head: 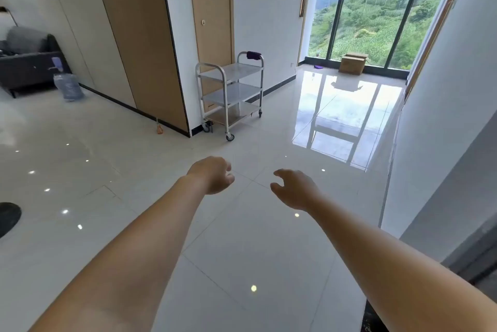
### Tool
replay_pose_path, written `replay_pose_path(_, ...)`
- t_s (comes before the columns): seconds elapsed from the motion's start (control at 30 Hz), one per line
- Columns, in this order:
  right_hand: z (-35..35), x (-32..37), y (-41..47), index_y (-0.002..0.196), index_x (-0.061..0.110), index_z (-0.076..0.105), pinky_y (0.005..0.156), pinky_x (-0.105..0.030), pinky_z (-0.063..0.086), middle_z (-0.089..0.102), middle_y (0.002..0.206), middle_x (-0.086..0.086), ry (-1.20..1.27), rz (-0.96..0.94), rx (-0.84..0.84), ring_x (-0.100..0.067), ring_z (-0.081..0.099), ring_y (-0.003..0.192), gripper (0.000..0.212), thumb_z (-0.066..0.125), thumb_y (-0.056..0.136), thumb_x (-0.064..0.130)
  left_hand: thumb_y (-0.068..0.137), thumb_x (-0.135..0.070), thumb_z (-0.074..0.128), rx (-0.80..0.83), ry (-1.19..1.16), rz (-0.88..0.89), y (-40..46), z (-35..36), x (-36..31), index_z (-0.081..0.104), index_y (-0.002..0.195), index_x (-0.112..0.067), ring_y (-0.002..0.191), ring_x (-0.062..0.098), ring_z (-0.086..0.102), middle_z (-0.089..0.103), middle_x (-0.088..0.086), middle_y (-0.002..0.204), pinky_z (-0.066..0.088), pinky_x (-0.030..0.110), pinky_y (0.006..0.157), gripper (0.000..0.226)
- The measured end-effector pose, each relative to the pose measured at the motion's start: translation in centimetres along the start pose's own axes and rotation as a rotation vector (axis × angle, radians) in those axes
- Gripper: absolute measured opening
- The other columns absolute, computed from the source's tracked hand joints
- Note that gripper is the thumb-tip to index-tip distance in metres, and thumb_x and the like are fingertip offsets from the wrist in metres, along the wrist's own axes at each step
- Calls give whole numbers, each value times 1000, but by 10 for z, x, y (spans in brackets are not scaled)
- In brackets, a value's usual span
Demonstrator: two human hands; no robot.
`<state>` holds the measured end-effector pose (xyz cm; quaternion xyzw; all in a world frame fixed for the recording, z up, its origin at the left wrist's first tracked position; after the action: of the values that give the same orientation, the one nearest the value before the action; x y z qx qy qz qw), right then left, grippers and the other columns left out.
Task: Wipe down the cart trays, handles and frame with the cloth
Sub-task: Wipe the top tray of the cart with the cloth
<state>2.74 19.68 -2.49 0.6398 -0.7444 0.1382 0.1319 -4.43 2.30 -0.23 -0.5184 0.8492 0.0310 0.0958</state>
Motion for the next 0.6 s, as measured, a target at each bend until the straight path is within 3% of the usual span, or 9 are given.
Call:
replay_pose_path(0.3, 11, -18, 83, 142, 16, 38, 104, -30, 32, 39, 147, -1, -22, -1, 13, -20, 36, 134, 50, 44, 95, 32, 94, -32, 45, 35, 31, 20, 86, 11, 9, 51, 132, -14, 117, 23, 51, 56, 4, 130, 41, 34, 95, 42)
replay_pose_path(0.6, 10, -25, 224, 142, 16, 39, 104, -30, 32, 39, 147, -2, -35, 54, 30, -21, 36, 134, 49, 44, 95, 30, 94, -32, 45, 67, 52, 50, 227, -2, 46, 52, 130, -16, 117, 23, 49, 56, 3, 129, 41, 34, 93, 41)
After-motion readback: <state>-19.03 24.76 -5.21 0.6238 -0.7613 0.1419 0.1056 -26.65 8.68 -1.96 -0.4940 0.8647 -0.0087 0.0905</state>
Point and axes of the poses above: each hand's wrist, its own y-axis towards the middle knuckle, its own z-axis out of the palm, x = y × z, the point moved 5 cm from there along y, towards the middle knuckle
